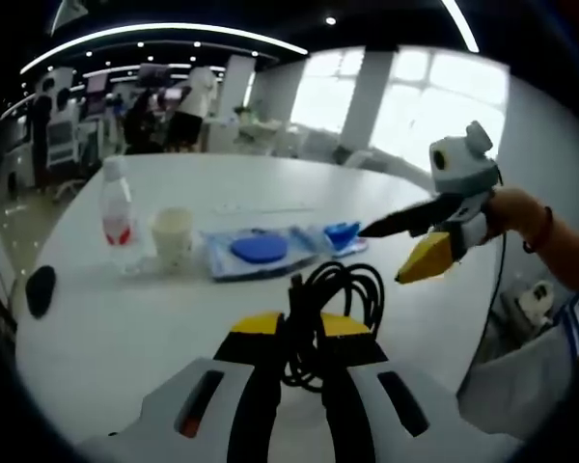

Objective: Arrange the tabletop items into an orderly group along one side of the table until the central work area is clear of visible clutter.

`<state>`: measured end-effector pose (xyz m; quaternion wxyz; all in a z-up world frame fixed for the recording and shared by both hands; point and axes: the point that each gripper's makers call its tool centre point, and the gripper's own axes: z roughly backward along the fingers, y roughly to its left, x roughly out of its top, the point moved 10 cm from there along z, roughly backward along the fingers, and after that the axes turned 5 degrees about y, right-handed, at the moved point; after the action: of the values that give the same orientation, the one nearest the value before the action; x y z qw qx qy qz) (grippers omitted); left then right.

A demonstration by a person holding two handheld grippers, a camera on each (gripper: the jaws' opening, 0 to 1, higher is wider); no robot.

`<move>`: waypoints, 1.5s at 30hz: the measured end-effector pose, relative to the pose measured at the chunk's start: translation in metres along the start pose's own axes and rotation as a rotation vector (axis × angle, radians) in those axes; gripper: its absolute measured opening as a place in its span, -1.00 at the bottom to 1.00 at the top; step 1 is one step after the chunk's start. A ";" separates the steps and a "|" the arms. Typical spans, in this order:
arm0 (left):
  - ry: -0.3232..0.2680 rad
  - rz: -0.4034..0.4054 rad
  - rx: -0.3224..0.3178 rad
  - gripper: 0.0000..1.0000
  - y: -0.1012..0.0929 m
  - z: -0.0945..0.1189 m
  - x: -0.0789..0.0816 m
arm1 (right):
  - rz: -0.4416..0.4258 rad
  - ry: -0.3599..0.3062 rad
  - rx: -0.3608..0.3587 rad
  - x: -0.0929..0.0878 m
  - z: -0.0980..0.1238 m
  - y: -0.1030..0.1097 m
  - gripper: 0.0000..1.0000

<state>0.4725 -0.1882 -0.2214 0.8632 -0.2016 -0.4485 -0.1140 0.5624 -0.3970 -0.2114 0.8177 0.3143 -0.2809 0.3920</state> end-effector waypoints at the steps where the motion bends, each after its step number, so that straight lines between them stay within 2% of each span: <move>1: -0.001 -0.003 -0.004 -0.79 -0.001 0.000 0.000 | 0.005 -0.007 0.010 0.000 -0.001 0.003 0.89; 4: -0.006 -0.013 -0.016 -0.79 -0.003 0.000 0.001 | 0.011 -0.014 0.030 -0.001 -0.005 0.008 0.78; 8: -0.020 -0.029 -0.033 -0.79 -0.007 0.000 0.003 | 0.060 -0.010 0.033 -0.003 -0.009 0.013 0.65; 14: -0.027 -0.044 -0.047 -0.79 -0.010 0.001 0.006 | 0.079 -0.013 0.084 -0.004 -0.009 0.020 0.21; 18: -0.032 -0.050 -0.054 -0.79 -0.011 0.001 0.007 | 0.084 -0.008 0.079 -0.005 -0.009 0.021 0.04; 22: -0.034 -0.058 -0.064 -0.79 -0.013 0.001 0.007 | 0.074 -0.006 0.083 -0.005 -0.009 0.023 -0.23; 25: -0.032 -0.059 -0.063 -0.79 -0.012 0.001 0.007 | 0.094 0.003 0.061 -0.006 -0.009 0.022 -0.37; 33: -0.025 -0.056 -0.059 -0.79 -0.012 0.000 0.007 | 0.082 0.021 0.060 -0.009 -0.008 0.022 -0.55; 38: -0.016 -0.056 -0.050 -0.79 -0.011 0.000 0.006 | 0.085 0.042 0.071 -0.011 -0.007 0.024 -0.74; 45: -0.008 -0.046 -0.044 -0.78 -0.010 -0.001 0.005 | 0.078 0.057 0.094 -0.012 -0.007 0.025 -0.84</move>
<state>0.4722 -0.1972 -0.2157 0.8539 -0.2104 -0.4540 -0.1430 0.5373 -0.3850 -0.2172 0.7938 0.3298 -0.2507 0.4452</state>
